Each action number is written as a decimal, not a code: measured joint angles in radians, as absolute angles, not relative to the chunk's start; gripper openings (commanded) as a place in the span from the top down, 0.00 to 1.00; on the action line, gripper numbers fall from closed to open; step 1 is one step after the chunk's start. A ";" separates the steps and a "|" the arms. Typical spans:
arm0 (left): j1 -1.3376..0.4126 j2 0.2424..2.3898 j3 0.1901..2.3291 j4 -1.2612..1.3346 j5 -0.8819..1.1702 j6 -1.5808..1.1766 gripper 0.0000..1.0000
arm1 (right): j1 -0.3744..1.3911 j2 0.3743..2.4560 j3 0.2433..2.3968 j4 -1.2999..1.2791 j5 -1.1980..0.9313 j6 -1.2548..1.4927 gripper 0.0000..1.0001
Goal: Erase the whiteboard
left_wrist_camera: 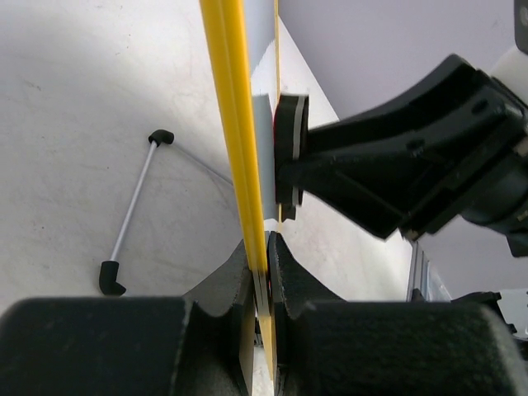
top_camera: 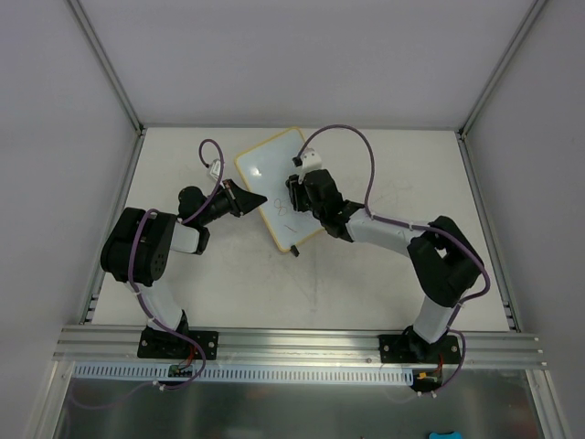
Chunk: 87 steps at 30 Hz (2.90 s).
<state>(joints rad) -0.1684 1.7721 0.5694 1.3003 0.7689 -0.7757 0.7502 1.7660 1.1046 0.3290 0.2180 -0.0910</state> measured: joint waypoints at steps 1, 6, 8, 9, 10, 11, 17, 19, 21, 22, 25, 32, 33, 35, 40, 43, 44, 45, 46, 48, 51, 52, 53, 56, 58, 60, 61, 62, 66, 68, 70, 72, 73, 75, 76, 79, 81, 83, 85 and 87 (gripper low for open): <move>-0.168 1.772 0.569 1.300 0.769 -0.775 1.00 | 0.768 1.766 1.101 0.332 0.226 -0.091 1.00; -0.168 1.768 0.569 1.297 0.770 -0.772 1.00 | 0.852 1.766 1.091 0.338 0.240 -0.085 1.00; -0.168 1.767 0.569 1.298 0.775 -0.769 1.00 | 0.891 1.768 1.086 0.338 0.239 -0.078 1.00; -0.168 1.766 0.569 1.298 0.777 -0.767 1.00 | 0.910 1.768 1.084 0.338 0.239 -0.075 1.00; -0.168 1.765 0.569 1.298 0.781 -0.766 1.00 | 0.926 1.771 1.082 0.338 0.253 -0.072 1.00; -0.168 1.765 0.569 1.298 0.782 -0.766 1.00 | 0.932 1.772 1.082 0.339 0.264 -0.069 1.00; -0.168 1.764 0.569 1.297 0.781 -0.765 1.00 | 0.942 1.777 1.082 0.344 0.295 -0.052 1.00; -0.168 1.764 0.569 1.297 0.781 -0.765 1.00 | 0.943 1.777 1.081 0.345 0.301 -0.051 1.00; -0.168 1.764 0.569 1.297 0.781 -0.765 1.00 | 0.942 1.776 1.072 0.358 0.301 -0.050 1.00; -0.168 1.763 0.569 1.297 0.781 -0.764 1.00 | 0.941 1.773 1.063 0.370 0.298 -0.047 1.00; -0.168 1.763 0.569 1.298 0.781 -0.762 1.00 | 0.920 1.762 1.031 0.411 0.263 -0.033 1.00; -0.170 1.761 0.569 1.298 0.779 -0.759 1.00 | 0.788 1.710 0.921 0.462 0.068 -0.003 1.00; -0.171 1.761 0.569 1.297 0.777 -0.759 1.00 | 0.760 1.702 0.908 0.462 0.044 0.000 1.00; -0.171 1.761 0.569 1.297 0.776 -0.759 1.00 | 0.718 1.694 0.891 0.459 0.016 0.005 1.00; -0.171 1.761 0.569 1.297 0.776 -0.759 1.00 | 0.632 1.685 0.873 0.456 -0.032 0.026 1.00; -0.171 1.761 0.569 1.297 0.776 -0.759 1.00 | 0.586 1.684 0.869 0.451 -0.053 0.042 1.00; -0.171 1.761 0.569 1.297 0.776 -0.759 1.00 | 0.570 1.684 0.869 0.448 -0.059 0.046 1.00; -0.171 1.761 0.569 1.297 0.776 -0.759 1.00 | 0.555 1.684 0.869 0.445 -0.062 0.051 1.00; -0.171 1.761 0.569 1.297 0.776 -0.759 1.00 | 0.542 1.684 0.869 0.442 -0.064 0.054 1.00; -0.171 1.761 0.569 1.297 0.776 -0.759 1.00 | 0.522 1.684 0.869 0.437 -0.065 0.061 1.00; -0.171 1.761 0.569 1.298 0.776 -0.759 1.00 | 0.503 1.684 0.865 0.434 -0.069 0.069 1.00; -0.171 1.761 0.569 1.298 0.776 -0.759 1.00 | 0.501 1.684 0.865 0.434 -0.072 0.070 1.00; -0.171 1.761 0.569 1.298 0.776 -0.759 1.00 | 0.499 1.684 0.864 0.434 -0.073 0.071 1.00; -0.171 1.761 0.569 1.298 0.776 -0.759 1.00 | 0.497 1.684 0.864 0.434 -0.080 0.072 1.00; -0.171 1.761 0.569 1.298 0.777 -0.759 1.00 | 0.497 1.684 0.864 0.434 -0.080 0.071 1.00; -0.171 1.761 0.569 1.298 0.777 -0.759 1.00 | 0.500 1.684 0.865 0.433 -0.076 0.070 1.00; -0.171 1.761 0.569 1.297 0.777 -0.759 1.00 | 0.502 1.684 0.869 0.427 -0.072 0.068 1.00; -0.171 1.761 0.569 1.297 0.777 -0.759 1.00 | 0.503 1.685 0.876 0.416 -0.069 0.067 1.00; -0.171 1.761 0.569 1.295 0.776 -0.760 1.00 | 0.505 1.699 0.933 0.335 -0.068 0.058 1.00; -0.171 1.761 0.569 1.295 0.776 -0.760 1.00 | 0.506 1.706 0.960 0.294 -0.068 0.051 1.00; -0.171 1.761 0.569 1.295 0.775 -0.760 1.00 | 0.509 1.713 0.982 0.263 -0.065 0.044 1.00; -0.170 1.761 0.569 1.295 0.775 -0.760 1.00 | 0.515 1.718 0.995 0.245 -0.062 0.041 1.00; -0.170 1.761 0.569 1.295 0.774 -0.760 1.00 | 0.519 1.720 0.999 0.242 -0.056 0.040 1.00; -0.169 1.761 0.569 1.293 0.773 -0.760 1.00 | 0.532 1.722 1.002 0.239 -0.035 0.037 1.00; -0.168 1.761 0.569 1.291 0.773 -0.760 1.00 | 0.542 1.722 1.003 0.238 -0.017 0.034 1.00; -0.168 1.761 0.569 1.289 0.772 -0.760 1.00 | 0.576 1.723 1.005 0.240 0.044 0.027 1.00; -0.165 1.761 0.569 1.288 0.772 -0.760 1.00 | 0.613 1.723 1.005 0.245 0.097 0.023 1.00; -0.162 1.761 0.569 1.287 0.775 -0.760 1.00 | 0.667 1.725 1.007 0.252 0.154 0.016 1.00; -0.162 1.761 0.569 1.288 0.775 -0.760 1.00 | 0.727 1.730 1.013 0.257 0.199 0.013 1.00; -0.160 1.761 0.569 1.287 0.776 -0.760 1.00 | 0.778 1.737 1.023 0.258 0.221 0.014 1.00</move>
